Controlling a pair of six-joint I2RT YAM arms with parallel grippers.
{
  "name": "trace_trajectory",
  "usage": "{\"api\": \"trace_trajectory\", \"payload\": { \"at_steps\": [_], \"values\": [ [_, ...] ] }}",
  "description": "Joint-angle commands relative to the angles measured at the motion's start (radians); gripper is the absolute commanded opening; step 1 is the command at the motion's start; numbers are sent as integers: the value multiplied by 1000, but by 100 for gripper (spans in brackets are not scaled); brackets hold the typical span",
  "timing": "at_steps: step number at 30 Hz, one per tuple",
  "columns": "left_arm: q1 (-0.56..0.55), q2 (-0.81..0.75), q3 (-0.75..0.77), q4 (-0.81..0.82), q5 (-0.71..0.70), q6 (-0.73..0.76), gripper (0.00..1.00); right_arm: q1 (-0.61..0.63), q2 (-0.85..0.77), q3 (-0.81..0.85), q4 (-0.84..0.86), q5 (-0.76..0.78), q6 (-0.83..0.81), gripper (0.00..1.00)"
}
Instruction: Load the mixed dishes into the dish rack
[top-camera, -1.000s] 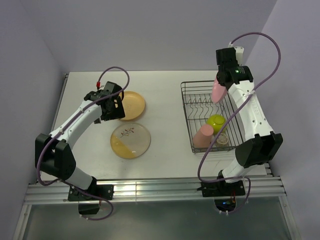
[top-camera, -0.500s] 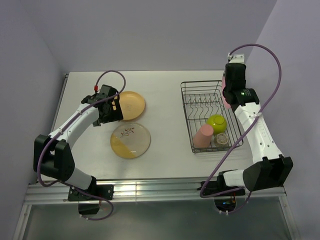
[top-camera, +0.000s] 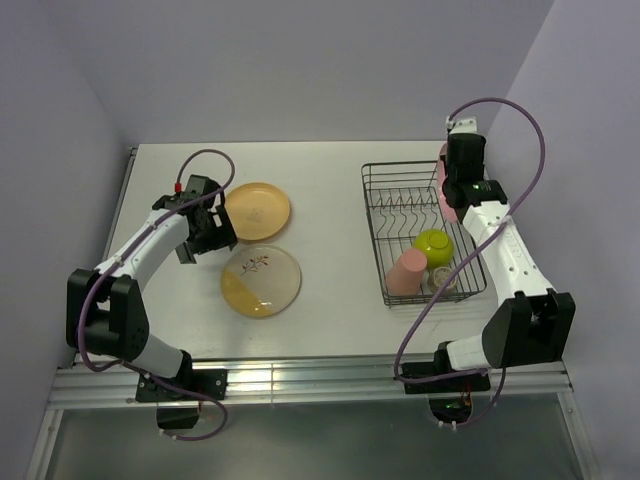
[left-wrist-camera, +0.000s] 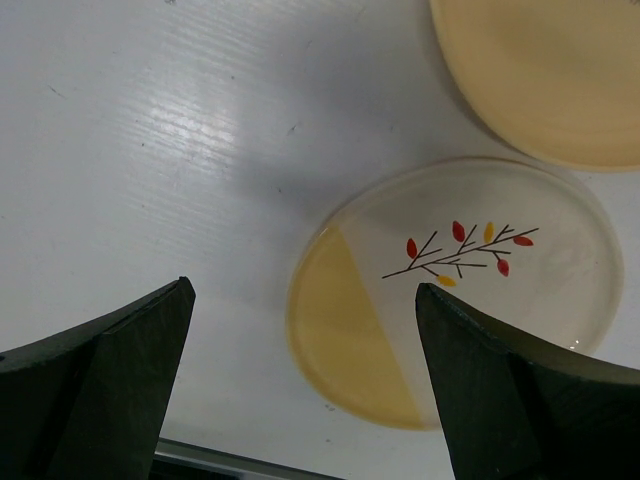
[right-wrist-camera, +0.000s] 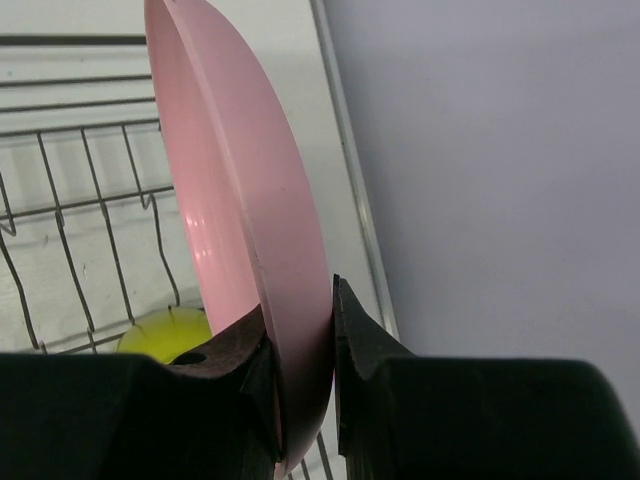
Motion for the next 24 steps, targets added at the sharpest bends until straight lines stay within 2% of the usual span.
{"api": "trace_trajectory", "payload": {
  "at_steps": [1, 12, 15, 18, 24],
  "values": [
    [32, -3, -15, -2, 58, -23, 99, -5, 16, -35, 94, -16, 0, 0],
    [112, 25, -1, 40, 196, -15, 97, -6, 54, -107, 134, -36, 35, 0],
    [115, 59, 39, 57, 237, -23, 97, -3, 66, -100, 110, -46, 61, 1],
    [116, 117, 94, 66, 268, -38, 96, 15, 80, -132, 111, -16, 72, 6],
    [119, 220, 204, 66, 276, -55, 96, 46, 85, -172, 121, 20, 78, 10]
  ]
}}
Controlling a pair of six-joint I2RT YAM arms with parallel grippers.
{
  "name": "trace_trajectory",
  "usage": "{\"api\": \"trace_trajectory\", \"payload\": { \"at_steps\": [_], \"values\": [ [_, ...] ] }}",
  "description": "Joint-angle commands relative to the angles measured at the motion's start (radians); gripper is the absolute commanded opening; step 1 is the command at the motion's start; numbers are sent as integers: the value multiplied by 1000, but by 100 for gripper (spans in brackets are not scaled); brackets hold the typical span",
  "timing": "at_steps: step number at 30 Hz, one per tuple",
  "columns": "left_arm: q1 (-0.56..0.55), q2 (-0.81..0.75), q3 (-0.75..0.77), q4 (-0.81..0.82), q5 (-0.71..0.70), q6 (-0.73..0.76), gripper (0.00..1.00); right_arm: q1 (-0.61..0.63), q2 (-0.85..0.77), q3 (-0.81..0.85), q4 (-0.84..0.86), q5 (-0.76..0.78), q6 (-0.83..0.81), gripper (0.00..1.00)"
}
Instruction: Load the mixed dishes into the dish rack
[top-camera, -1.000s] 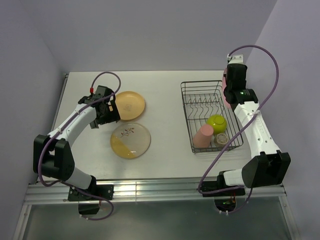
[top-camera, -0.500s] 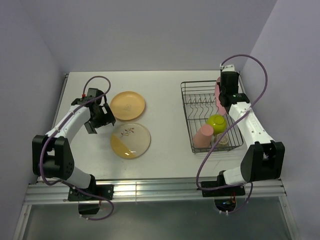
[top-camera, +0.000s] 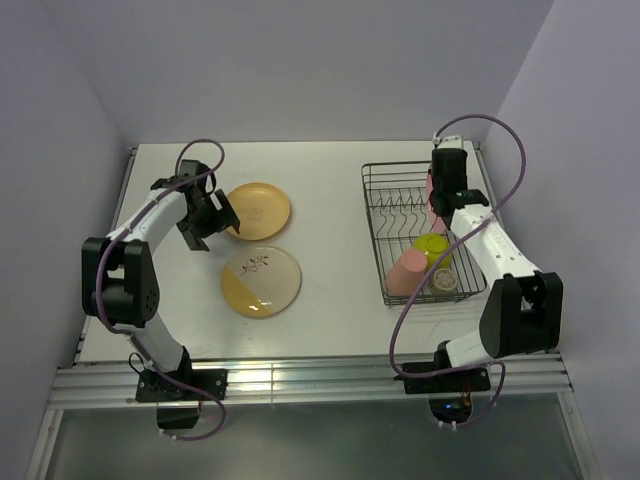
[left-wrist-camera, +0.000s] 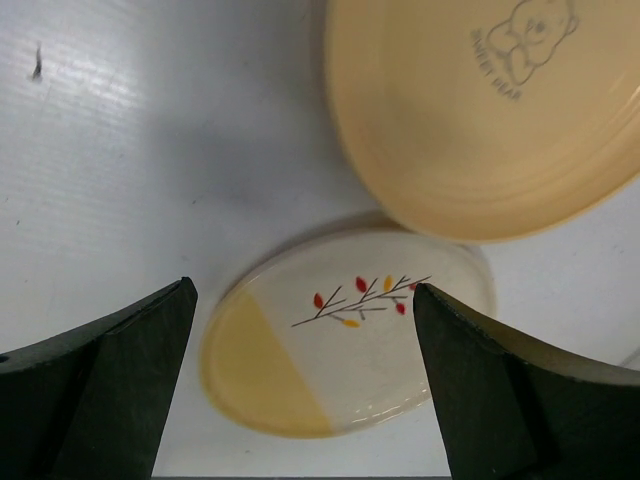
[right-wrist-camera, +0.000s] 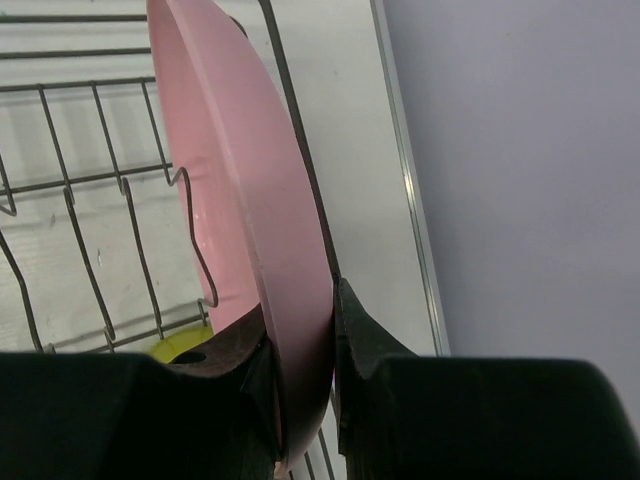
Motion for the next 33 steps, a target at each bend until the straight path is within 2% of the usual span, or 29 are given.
{"api": "trace_trajectory", "payload": {
  "at_steps": [1, 7, 10, 11, 15, 29, 33],
  "values": [
    [7, 40, 88, 26, 31, -25, 96, 21, 14, -28, -11, 50, 24, 10],
    [16, 106, 156, 26, 46, -39, 96, 69, 20, -80, -13, 135, 52, 13],
    [19, 135, 185, 20, 43, -36, 96, 81, 16, -87, -15, 155, 79, 30],
    [20, 143, 191, 20, 44, -34, 96, 81, 13, -86, -19, 154, 90, 40],
    [24, 179, 220, 21, 52, -30, 95, 83, -7, -78, -27, 172, 136, 55],
    [33, 311, 328, 14, 46, -25, 88, 83, -93, 52, -114, 175, 236, 67],
    [35, 336, 342, 21, 58, -33, 81, 84, -121, 127, -186, 172, 308, 68]
  ]
}}
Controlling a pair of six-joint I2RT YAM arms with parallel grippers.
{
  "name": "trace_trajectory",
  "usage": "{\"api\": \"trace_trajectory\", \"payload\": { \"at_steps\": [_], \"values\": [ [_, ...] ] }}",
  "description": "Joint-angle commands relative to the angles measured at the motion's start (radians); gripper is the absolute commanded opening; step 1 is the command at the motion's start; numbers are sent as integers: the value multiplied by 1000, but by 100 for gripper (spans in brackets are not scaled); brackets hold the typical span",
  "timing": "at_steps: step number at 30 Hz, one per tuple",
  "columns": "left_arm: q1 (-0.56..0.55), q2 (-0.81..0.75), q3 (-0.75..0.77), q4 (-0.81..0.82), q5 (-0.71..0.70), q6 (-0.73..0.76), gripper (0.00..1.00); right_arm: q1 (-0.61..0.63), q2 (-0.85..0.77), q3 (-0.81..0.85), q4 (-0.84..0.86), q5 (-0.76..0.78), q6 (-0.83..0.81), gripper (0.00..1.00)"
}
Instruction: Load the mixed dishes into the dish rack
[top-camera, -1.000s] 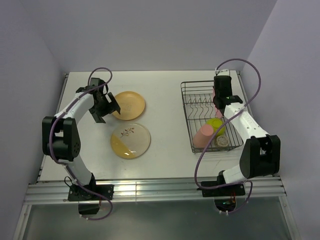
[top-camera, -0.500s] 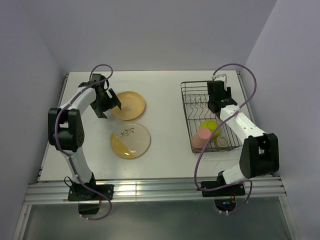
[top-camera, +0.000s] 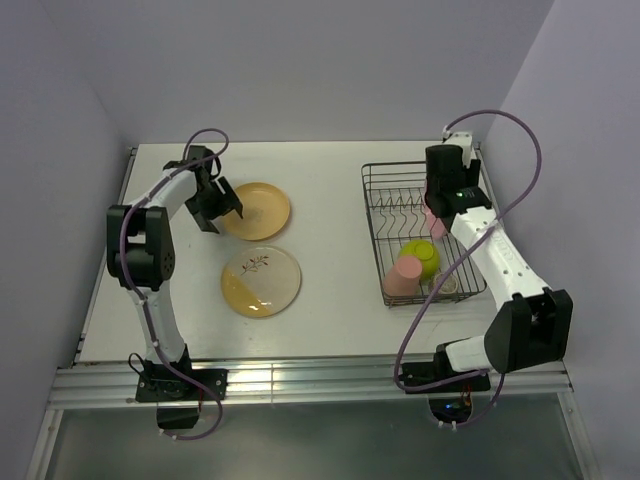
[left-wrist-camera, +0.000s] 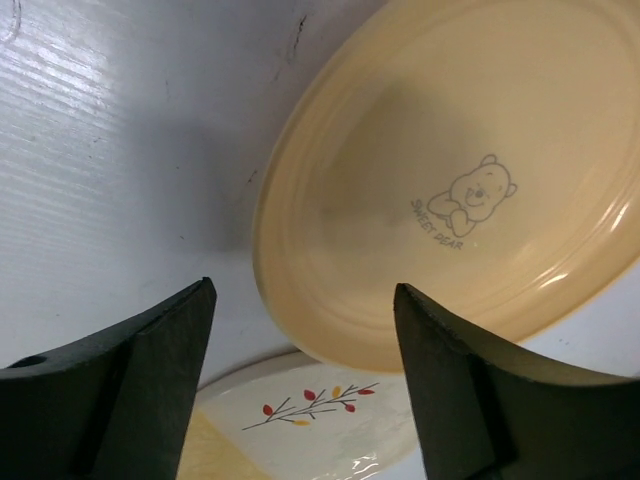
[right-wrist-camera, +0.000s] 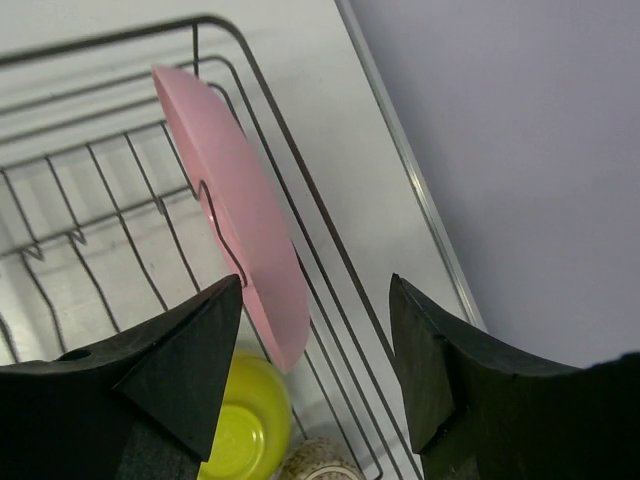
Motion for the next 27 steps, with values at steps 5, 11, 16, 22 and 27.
{"api": "trace_trajectory", "payload": {
  "at_steps": [5, 11, 16, 22, 27],
  "values": [
    [5, 45, 56, -7, -35, -20, 65, 44, -70, 189, -160, 48, 145, 68],
    [6, 84, 44, 3, -75, -9, 32, 217, 7, 438, -350, 149, 191, 75],
    [6, 96, 73, -1, -34, 8, 0, 268, 188, 860, -612, -125, 275, 99],
    [6, -144, -5, 96, 116, -18, 0, 263, 292, 992, -644, -529, 291, 100],
    [2, -368, -86, 142, 176, 0, 0, 265, 351, 990, -640, -690, 275, 96]
  ]
}}
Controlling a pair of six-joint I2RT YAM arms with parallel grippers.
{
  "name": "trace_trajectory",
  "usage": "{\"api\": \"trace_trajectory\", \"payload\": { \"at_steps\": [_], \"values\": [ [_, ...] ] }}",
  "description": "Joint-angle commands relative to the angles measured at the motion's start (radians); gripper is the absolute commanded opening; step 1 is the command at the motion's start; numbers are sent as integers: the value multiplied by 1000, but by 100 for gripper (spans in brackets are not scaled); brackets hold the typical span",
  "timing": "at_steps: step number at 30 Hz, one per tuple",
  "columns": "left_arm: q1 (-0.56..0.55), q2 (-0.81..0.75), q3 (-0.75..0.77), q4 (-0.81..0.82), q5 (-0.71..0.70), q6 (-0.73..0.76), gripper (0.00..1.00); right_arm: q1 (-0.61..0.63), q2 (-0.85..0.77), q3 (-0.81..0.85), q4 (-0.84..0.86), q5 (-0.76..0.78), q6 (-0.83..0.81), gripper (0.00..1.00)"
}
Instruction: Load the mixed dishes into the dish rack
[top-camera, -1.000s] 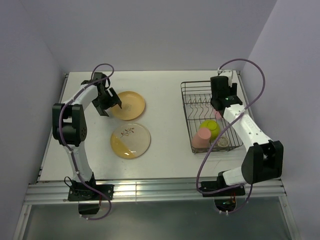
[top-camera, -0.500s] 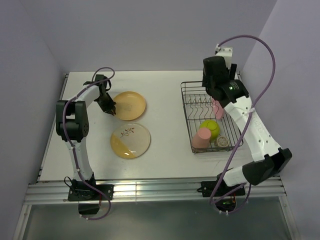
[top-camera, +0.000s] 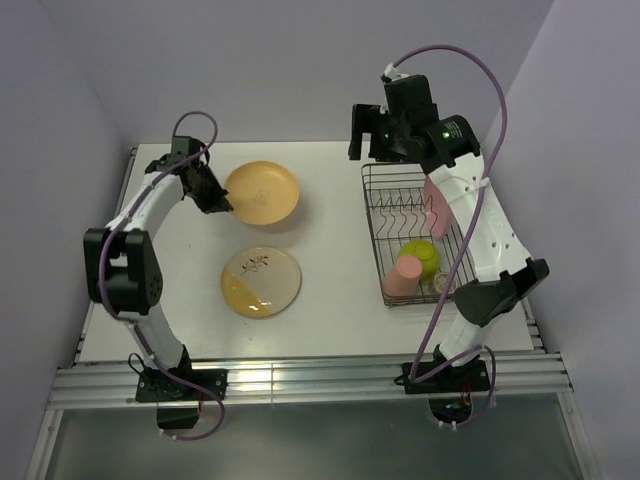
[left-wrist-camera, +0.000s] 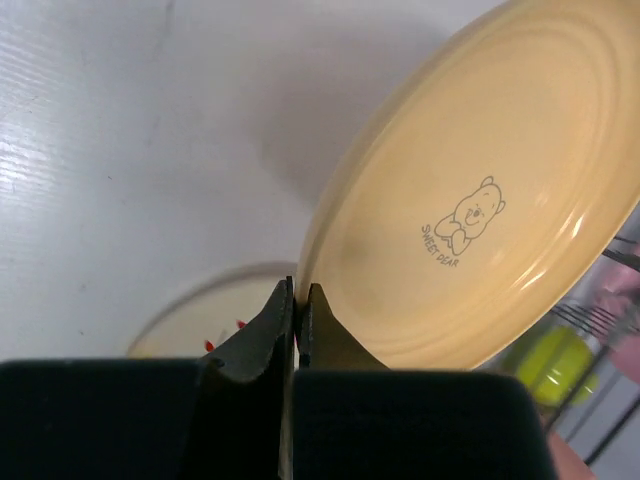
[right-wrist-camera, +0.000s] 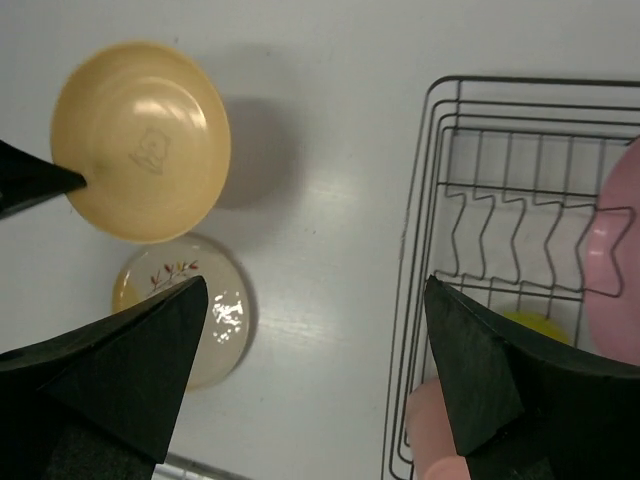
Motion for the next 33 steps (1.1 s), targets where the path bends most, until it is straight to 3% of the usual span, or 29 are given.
{"api": "trace_trajectory", "payload": {
  "at_steps": [1, 9, 17, 31, 32, 33],
  "values": [
    [-6, -227, -27, 86, 73, 22, 0, 3, 41, 31, -32, -191, 3, 96],
    [-10, -466, -198, 176, 180, 22, 0, 3, 47, -52, 73, -373, 28, 95],
    [-18, -545, -262, 216, 264, 17, 0, 7, 74, -65, 187, -605, 88, 92],
    [-70, -591, -314, 302, 396, -18, 0, 86, 141, -161, 256, -573, 105, 86],
    [-72, -595, -328, 314, 412, -24, 0, 90, 149, -158, 258, -576, 108, 84],
    [-81, -596, -334, 329, 427, -26, 0, 92, 158, -152, 256, -587, 109, 65]
  ]
}}
